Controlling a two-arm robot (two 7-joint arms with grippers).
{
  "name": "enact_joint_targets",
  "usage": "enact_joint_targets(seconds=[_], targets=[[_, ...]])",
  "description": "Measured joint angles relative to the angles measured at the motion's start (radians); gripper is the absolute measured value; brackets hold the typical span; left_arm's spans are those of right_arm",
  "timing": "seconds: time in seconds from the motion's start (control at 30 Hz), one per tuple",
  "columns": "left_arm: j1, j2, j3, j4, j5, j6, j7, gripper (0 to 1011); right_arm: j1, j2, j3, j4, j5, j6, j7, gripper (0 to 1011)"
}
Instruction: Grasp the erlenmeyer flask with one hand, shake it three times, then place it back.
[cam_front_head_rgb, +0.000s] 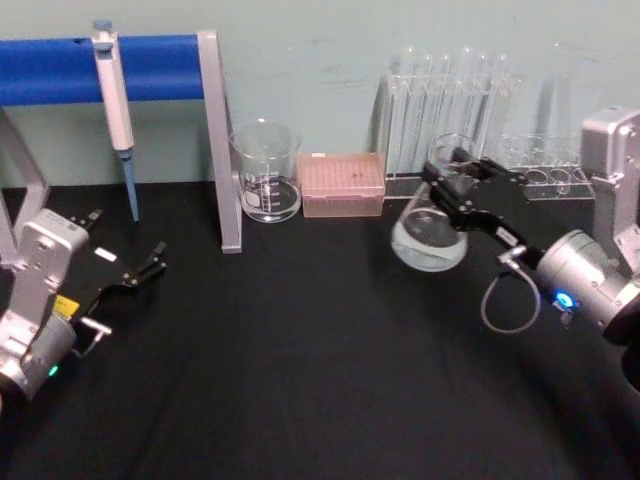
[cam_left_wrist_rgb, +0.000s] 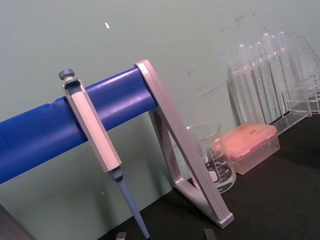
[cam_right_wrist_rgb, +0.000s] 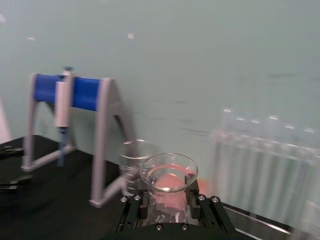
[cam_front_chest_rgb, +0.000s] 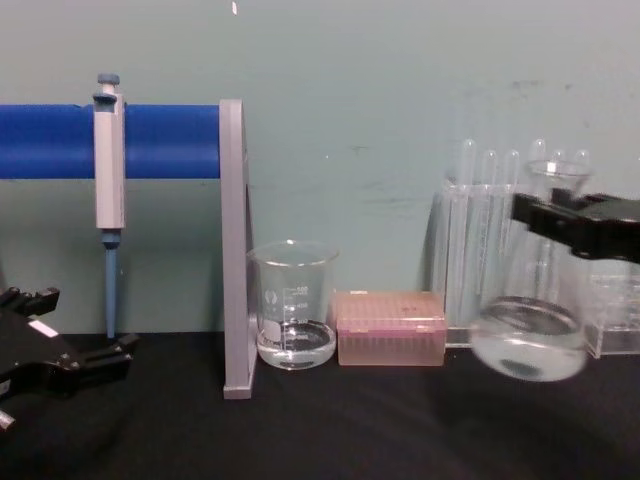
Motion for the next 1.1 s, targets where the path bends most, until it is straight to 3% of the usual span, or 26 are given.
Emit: enact_joint_targets(seconds=[0.33,0.53,0.8,1.0,1.1], targets=[[0.000,0.000,0.000,0.000,0.000,0.000,0.000,1001,-0.046,-0.002,0.084,-0.014,-0.036,0.017,-0.084,451],[0.000,0.000,0.000,0.000,0.000,0.000,0.000,1001,-0.057,-0.006,0.101,-0.020,-0.050,0.024,-0.089,451],[0.000,0.000,0.000,0.000,0.000,0.000,0.000,1001,-0.048,-0.020,0.085,-0.024,-0.065,0.029,-0.029,451],[0.000,0.000,0.000,0.000,0.000,0.000,0.000,1001,-0.035,-0.030,0.050,-0.025,-0.067,0.033,0.024,451],[0.000,0.000,0.000,0.000,0.000,0.000,0.000,1001,-0.022,-0.035,0.013,-0.026,-0.065,0.035,0.069,451]])
